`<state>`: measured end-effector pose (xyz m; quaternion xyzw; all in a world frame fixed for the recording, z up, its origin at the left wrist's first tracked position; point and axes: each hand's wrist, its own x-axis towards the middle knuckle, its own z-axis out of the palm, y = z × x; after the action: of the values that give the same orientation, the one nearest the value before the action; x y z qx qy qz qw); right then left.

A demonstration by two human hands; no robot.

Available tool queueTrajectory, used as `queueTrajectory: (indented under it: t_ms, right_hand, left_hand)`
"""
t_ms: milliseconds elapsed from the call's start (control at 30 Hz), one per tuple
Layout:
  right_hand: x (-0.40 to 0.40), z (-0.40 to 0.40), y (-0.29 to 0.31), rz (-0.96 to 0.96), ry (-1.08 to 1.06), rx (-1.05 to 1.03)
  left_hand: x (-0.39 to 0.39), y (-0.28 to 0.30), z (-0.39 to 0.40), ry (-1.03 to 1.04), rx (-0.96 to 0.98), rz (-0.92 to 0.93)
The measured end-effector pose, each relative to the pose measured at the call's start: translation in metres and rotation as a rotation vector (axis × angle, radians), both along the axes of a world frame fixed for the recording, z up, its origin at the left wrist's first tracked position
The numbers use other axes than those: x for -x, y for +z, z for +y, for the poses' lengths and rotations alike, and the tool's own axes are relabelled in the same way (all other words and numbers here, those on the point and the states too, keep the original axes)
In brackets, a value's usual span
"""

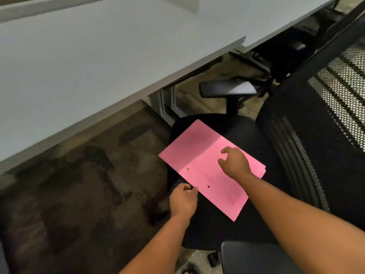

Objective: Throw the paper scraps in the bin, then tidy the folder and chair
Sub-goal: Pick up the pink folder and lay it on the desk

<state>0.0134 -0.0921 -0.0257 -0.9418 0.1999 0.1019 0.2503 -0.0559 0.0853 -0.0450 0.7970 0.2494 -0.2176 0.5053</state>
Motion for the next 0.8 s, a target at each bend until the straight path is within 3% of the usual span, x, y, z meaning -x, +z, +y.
queueTrajectory:
  t_ms: [300, 467, 800]
  right_hand:
    - [-0.026, -0.079, -0.041, 0.117, -0.152, 0.083]
    - [-0.037, -0.080, -0.054, 0.185, -0.148, 0.195]
    - [-0.029, -0.085, -0.028, 0.104, -0.179, 0.074]
  left_hand:
    - [-0.019, -0.031, -0.045, 0.358, 0.098, 0.146]
    - [-0.022, -0.043, -0.043, 0.349, 0.103, 0.146]
    - [-0.025, -0.016, -0.033, 0.380, 0.332, 0.123]
